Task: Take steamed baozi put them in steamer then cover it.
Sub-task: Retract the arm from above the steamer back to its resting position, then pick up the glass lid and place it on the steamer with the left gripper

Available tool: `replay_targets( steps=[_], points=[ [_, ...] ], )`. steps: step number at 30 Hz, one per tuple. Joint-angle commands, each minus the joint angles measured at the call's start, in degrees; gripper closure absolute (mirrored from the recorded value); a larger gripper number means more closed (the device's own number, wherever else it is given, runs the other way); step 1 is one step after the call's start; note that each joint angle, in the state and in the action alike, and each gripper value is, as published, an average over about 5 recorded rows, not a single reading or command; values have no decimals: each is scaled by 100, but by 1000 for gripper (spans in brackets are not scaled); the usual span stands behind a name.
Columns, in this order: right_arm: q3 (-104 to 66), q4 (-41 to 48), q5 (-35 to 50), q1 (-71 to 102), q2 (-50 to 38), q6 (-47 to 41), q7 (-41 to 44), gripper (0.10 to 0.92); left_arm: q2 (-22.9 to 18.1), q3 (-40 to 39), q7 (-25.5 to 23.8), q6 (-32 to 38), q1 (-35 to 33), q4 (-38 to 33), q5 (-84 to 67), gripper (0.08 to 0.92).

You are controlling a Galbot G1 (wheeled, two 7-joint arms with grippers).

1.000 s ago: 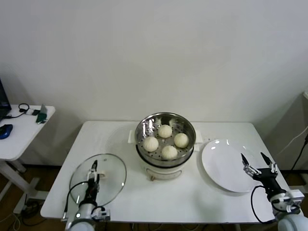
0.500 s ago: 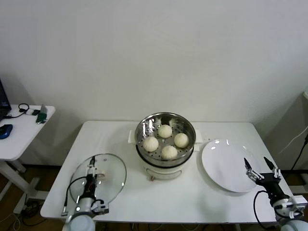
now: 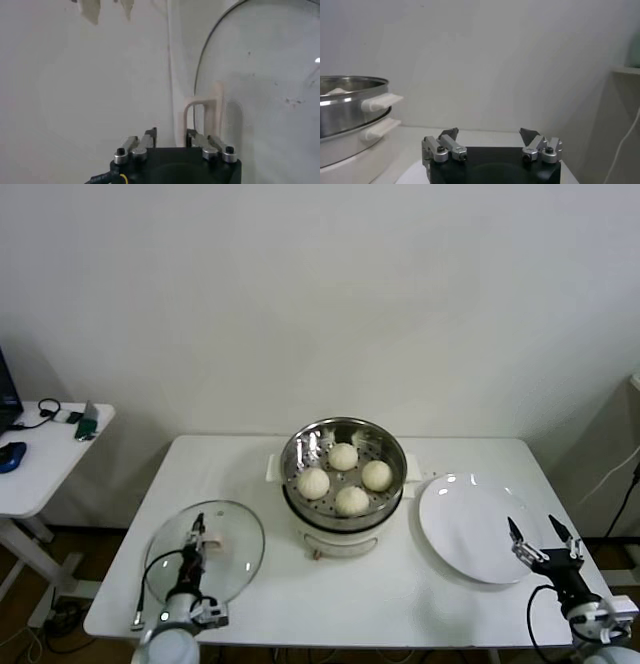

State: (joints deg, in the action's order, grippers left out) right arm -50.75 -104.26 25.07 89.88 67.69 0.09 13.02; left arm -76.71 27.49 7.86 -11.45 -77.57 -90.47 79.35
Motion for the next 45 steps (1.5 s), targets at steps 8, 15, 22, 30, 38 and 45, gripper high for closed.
replay_targets(
  steps=[8, 15, 22, 30, 38, 45],
  points=[
    [-7, 150, -62, -72, 0, 26, 27, 203, 139, -1, 20, -11, -47, -384, -269, 820],
    [34, 300, -119, -212, -147, 4, 11, 203, 553, 76, -67, -391, -318, -1255, -489, 851],
    [209, 508, -187, -440, -341, 11, 8, 203, 1205, 201, -113, -1281, -570, -2432, -927, 851],
    [591, 670, -396, -840, -342, 22, 14, 203, 2028, -33, -255, -1842, -351, -3303, -1542, 851],
    [982, 866, -684, -1156, -202, 65, 0, 203, 2563, -1203, -889, -2504, 581, -3426, -1469, 851],
    [1164, 1005, -835, -1361, -142, 65, -47, 203, 1834, -2619, -1654, -2793, 1857, -3017, -619, 851]
  ],
)
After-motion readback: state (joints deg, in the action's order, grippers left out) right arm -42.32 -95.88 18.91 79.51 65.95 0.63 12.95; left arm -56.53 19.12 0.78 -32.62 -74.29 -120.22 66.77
